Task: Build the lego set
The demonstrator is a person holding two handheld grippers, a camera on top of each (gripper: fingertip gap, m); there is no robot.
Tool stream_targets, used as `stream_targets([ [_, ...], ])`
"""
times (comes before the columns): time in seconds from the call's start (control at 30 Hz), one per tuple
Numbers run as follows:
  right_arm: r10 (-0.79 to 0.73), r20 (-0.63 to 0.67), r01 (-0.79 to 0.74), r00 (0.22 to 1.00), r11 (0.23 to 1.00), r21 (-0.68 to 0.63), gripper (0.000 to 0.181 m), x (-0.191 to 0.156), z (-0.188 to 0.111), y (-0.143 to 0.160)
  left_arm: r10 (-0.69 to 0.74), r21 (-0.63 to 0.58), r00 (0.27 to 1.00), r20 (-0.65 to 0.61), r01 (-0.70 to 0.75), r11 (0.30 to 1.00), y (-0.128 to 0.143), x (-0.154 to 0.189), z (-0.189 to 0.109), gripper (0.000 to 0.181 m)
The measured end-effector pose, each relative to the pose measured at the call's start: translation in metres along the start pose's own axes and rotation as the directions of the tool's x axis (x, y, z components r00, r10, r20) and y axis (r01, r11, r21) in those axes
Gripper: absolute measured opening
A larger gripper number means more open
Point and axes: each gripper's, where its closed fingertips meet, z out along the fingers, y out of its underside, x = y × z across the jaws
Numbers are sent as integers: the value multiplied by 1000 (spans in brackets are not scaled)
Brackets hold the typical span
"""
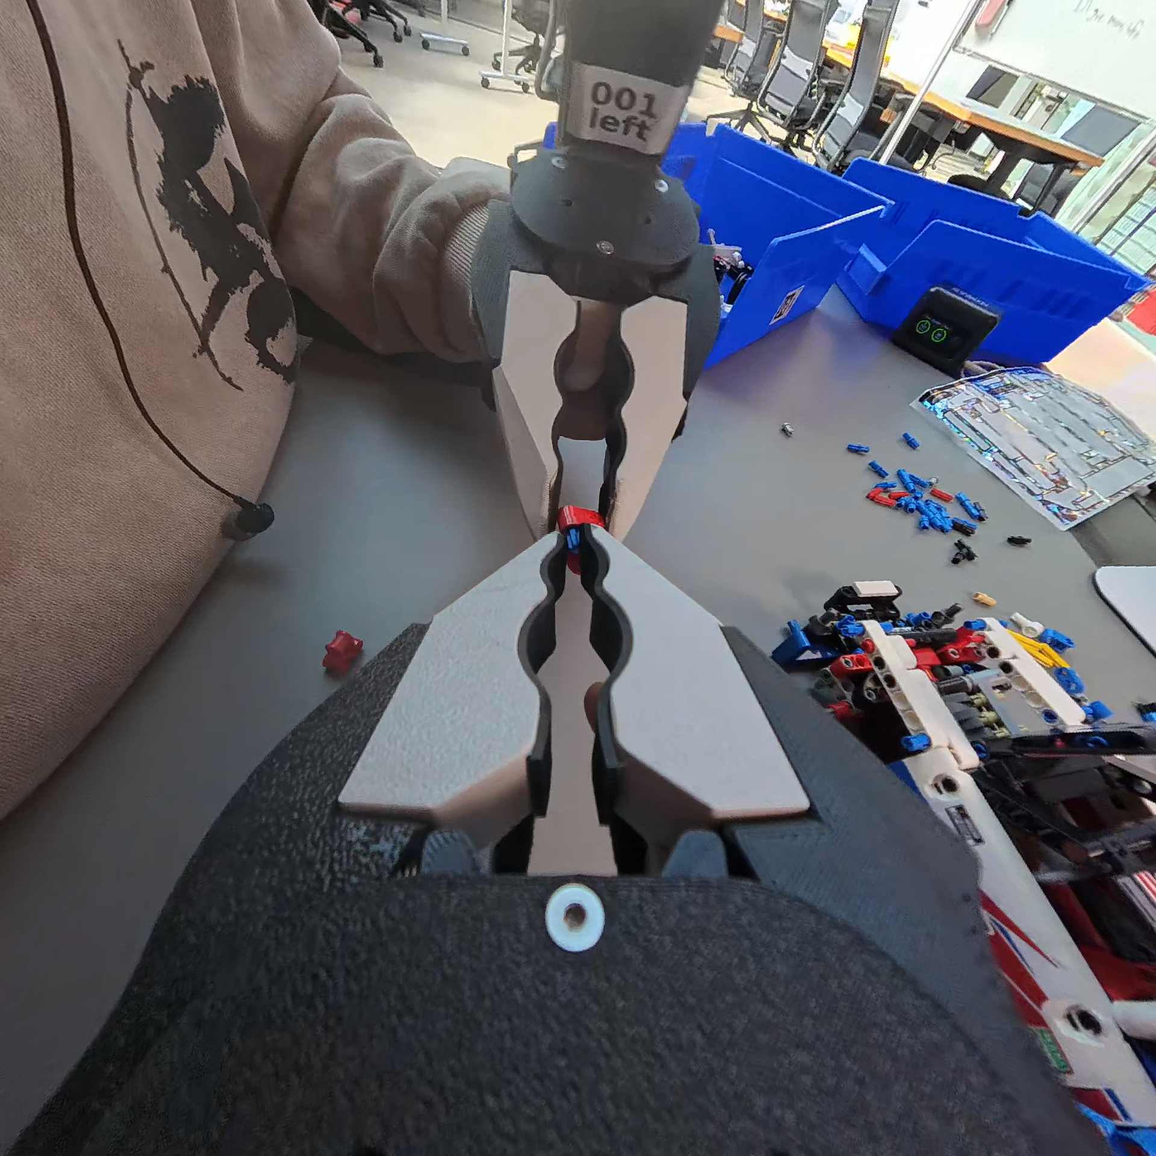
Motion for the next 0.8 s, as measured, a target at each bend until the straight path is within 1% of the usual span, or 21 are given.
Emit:
stream_targets([
  [0.07,-85,-19,86,996,996,23,2,-2,0,-4,-141,30,985,-95,144,989,-2,3,-1,14],
  [0.1,-143,-45,144,989,989,28,3,-2,0,-6,-211,48,967,-140,219,975,-4,5,-3,14],
  [0.17,-248,-73,250,966,968,6,3,-3,-1,-8,-335,44,913,-231,354,934,-7,9,-4,14],
  [0.27,-374,-123,374,919,927,-26,3,-3,-3,-13,-482,42,801,-356,529,848,-14,12,-8,14],
  [0.37,-487,-170,483,857,873,-66,3,-2,-6,-17,-575,22,691,-437,648,761,-20,13,-9,14],
  [0.5,-577,-194,568,794,817,-104,3,-4,-8,-22,-637,-11,582,-506,733,680,-24,16,-10,14],
  [0.63,-621,-158,608,767,783,-128,2,-9,-6,-22,-678,-60,493,-545,784,618,-24,20,-8,13],
  [0.7,-631,-140,617,763,776,-135,2,-10,-6,-23,-687,-70,468,-556,797,599,-25,21,-8,13],
  [0.8,-624,-131,610,770,781,-135,2,-9,-6,-24,-688,-67,454,-566,806,588,-27,21,-9,14],
])
